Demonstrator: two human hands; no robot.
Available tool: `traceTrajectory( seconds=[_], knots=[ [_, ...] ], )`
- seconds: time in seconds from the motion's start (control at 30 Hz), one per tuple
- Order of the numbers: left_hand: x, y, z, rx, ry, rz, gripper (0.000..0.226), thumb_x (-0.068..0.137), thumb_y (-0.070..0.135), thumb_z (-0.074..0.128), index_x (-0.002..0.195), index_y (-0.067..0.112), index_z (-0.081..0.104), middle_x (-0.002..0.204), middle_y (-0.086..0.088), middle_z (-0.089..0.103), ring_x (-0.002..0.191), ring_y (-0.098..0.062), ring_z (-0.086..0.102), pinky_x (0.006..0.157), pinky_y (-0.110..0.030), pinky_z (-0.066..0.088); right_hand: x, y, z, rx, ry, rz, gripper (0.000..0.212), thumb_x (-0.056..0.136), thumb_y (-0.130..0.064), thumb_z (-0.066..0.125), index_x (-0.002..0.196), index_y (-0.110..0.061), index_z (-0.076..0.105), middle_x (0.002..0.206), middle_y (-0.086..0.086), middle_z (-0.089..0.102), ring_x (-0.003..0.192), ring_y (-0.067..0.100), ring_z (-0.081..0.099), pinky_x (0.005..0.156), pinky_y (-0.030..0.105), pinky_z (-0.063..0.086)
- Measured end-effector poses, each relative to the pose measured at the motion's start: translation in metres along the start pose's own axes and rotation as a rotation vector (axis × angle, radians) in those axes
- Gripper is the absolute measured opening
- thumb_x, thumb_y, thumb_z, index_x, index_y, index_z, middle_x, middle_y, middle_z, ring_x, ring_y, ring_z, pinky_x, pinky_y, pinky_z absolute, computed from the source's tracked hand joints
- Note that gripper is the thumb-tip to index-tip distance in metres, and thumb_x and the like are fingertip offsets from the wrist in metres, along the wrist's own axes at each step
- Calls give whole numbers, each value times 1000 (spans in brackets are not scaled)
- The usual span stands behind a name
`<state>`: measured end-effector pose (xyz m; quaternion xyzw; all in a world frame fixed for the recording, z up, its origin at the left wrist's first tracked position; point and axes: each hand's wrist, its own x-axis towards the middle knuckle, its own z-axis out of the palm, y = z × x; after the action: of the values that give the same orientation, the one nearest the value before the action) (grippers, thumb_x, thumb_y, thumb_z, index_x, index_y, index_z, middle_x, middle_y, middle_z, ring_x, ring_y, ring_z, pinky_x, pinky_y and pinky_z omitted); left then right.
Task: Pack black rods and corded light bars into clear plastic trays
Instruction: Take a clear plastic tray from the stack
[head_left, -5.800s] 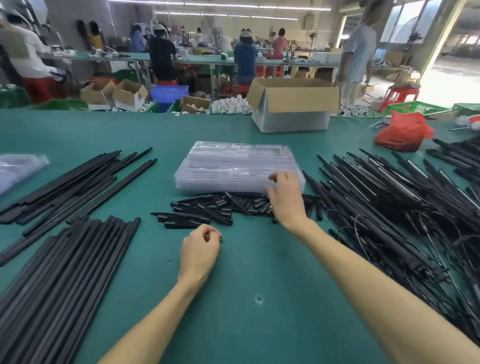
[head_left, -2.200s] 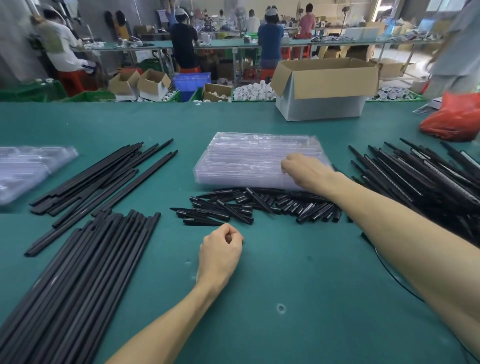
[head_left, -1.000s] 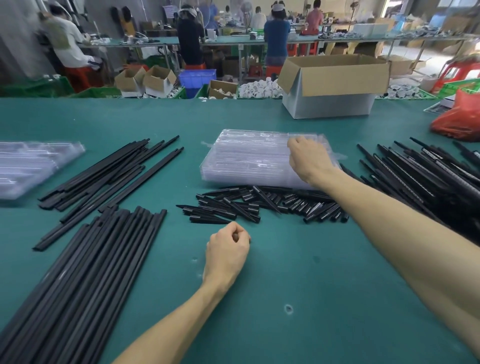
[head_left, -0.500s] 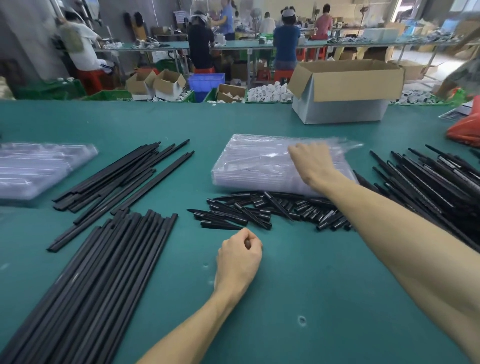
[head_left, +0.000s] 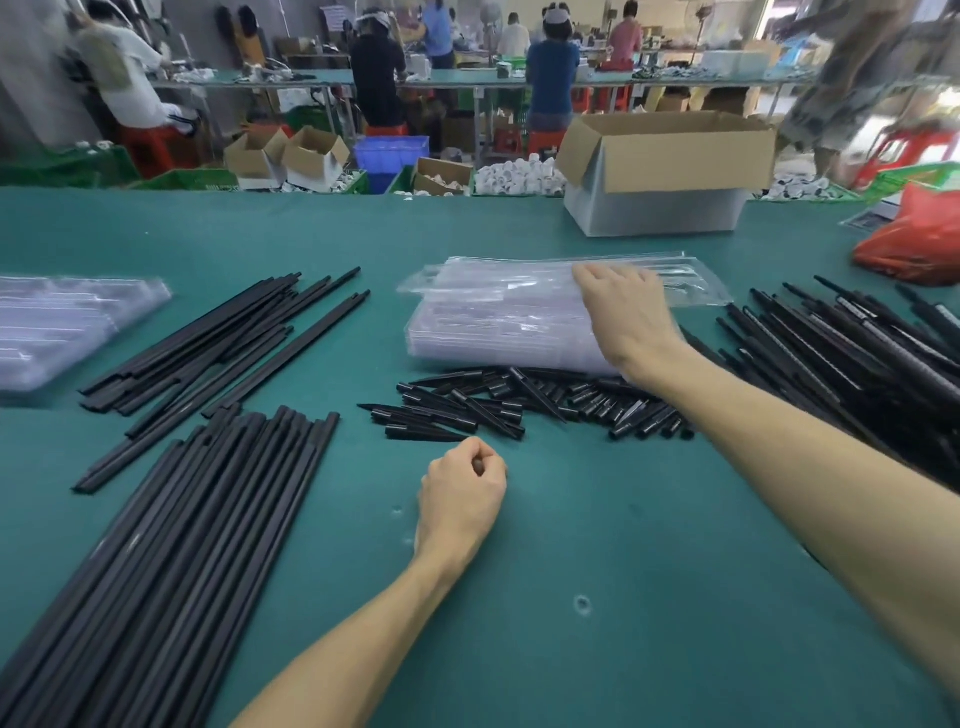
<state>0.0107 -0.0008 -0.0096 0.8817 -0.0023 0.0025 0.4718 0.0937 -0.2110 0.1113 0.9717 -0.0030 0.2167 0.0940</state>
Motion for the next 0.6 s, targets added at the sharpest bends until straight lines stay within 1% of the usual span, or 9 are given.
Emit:
traceTrajectory(
  seconds=[0.13,0.17,0.23,0.3,0.37,0.43,0.5,0.53,0.6],
  knots=[
    [-1,0,-2,-30,-9,-13,17,85,27,51,76,24,65,68,8,68,70,-20,67,68,-32,53,-51,-7,-16,-38,-12,-48,59,76,11,63,128,-11,48,126,3,58,114,28,55,94,42,43],
    [-2,1,-3,-75,-16,-17,18,86,25,51,76,23,65,67,7,68,66,-19,67,65,-32,53,-67,-9,-22,-43,-22,-53,64,77,9,65,134,-11,45,131,3,56,119,28,53,96,42,43],
    [-4,4,-4,-235,-32,-28,22,90,16,49,77,20,66,63,3,67,53,-15,61,53,-29,50,-98,-12,-38,-53,-46,-63,76,77,5,69,144,-9,37,142,4,50,130,29,47,101,43,41],
    [-8,6,-8,-396,-31,-50,25,94,5,44,82,11,64,64,-7,64,46,-15,56,41,-25,44,-132,-17,-56,-100,-66,-79,82,77,1,71,149,-9,31,149,4,44,137,30,42,105,44,38],
    [-11,9,-16,-529,-33,-71,24,97,-3,41,91,2,64,70,-14,63,46,-16,57,39,-25,45,-169,-21,-74,-108,-59,-72,80,76,2,72,148,-5,37,149,8,47,137,32,45,107,48,40],
    [-14,11,-30,-664,-61,-130,19,98,-2,45,99,0,65,80,-16,67,57,-21,65,50,-30,55,-209,-24,-90,-73,-59,-45,81,68,6,78,143,-2,49,144,12,56,131,36,53,104,53,46],
    [-16,10,-48,-829,-186,-223,20,100,6,47,103,0,66,92,-16,71,75,-29,71,68,-37,59,-248,-28,-99,-44,-38,-35,80,61,10,81,137,-1,57,138,13,61,125,37,59,98,55,51],
    [-18,7,-58,-873,-272,-251,24,102,9,45,106,-1,66,100,-18,72,84,-32,71,73,-37,59,-266,-30,-101,-24,-18,-40,80,58,13,80,134,0,61,134,13,64,122,37,61,95,55,53],
    [-24,-3,-80,-885,-386,-261,30,105,12,40,114,-4,63,112,-21,71,96,-33,71,76,-35,60,-299,-38,-102,7,-23,-43,87,47,17,80,131,1,63,133,14,64,120,38,63,92,55,55]
  ],
)
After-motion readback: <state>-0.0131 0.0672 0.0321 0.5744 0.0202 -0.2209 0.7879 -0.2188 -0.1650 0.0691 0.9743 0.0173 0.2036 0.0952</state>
